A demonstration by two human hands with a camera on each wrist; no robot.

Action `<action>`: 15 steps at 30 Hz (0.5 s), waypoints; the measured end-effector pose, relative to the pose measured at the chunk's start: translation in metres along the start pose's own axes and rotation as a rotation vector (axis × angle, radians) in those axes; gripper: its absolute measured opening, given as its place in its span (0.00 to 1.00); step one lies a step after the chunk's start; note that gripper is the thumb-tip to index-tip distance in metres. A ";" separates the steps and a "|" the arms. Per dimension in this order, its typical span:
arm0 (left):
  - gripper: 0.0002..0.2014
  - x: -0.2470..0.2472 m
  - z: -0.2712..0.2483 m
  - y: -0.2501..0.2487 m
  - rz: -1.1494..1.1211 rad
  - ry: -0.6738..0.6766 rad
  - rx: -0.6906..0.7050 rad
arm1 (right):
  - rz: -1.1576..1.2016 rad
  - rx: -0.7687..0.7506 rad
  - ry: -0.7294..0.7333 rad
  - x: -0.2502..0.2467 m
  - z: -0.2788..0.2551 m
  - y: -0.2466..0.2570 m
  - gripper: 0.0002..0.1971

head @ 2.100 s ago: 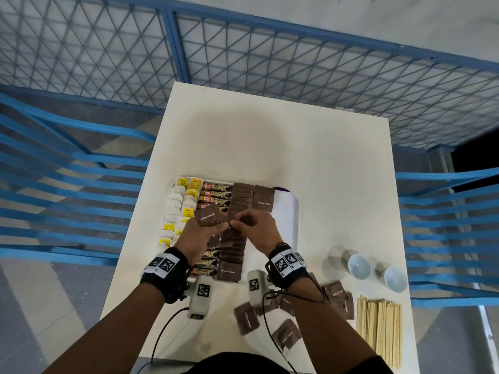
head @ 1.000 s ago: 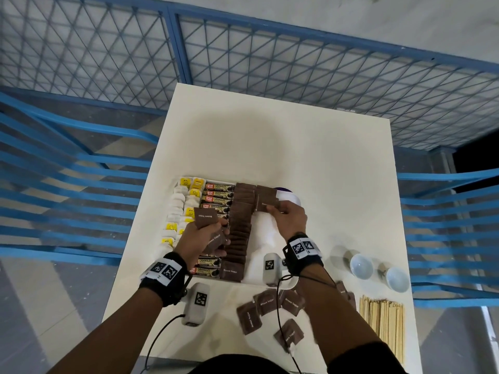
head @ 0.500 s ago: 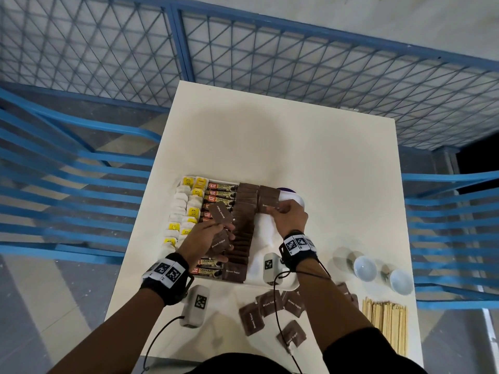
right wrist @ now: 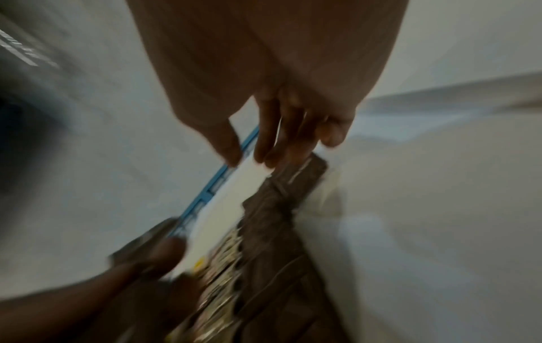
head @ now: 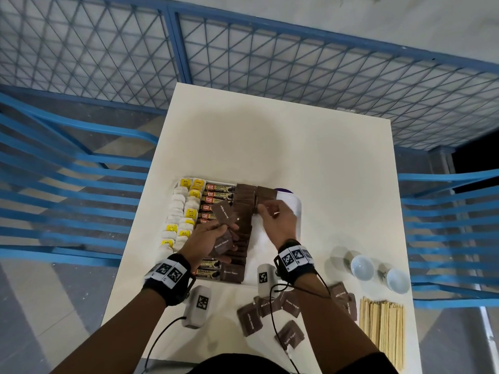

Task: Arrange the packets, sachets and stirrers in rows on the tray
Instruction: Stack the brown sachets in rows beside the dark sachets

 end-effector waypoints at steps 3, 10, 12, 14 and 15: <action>0.11 0.005 0.001 0.003 0.011 -0.013 0.015 | -0.025 -0.193 0.238 0.033 -0.017 0.034 0.13; 0.10 0.000 -0.001 0.003 0.032 -0.027 0.037 | 0.124 -0.172 0.219 0.035 -0.016 0.036 0.06; 0.11 -0.002 -0.004 -0.003 0.015 -0.047 0.087 | 0.150 -0.135 0.224 0.037 -0.017 0.030 0.07; 0.10 -0.004 -0.006 -0.011 -0.005 -0.094 0.157 | 0.208 -0.082 0.256 0.042 -0.020 0.022 0.08; 0.09 -0.006 -0.007 -0.015 -0.018 -0.127 0.192 | 0.240 -0.060 0.280 0.045 -0.022 0.020 0.08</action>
Point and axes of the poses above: each hand's wrist, its own z-axis towards the middle knuckle, its own x-axis out of the palm, y = z × x, the point moved 9 cm from there along z, towards the middle knuckle, and after that the axes turned 15 degrees about -z, right-handed, at the moved point
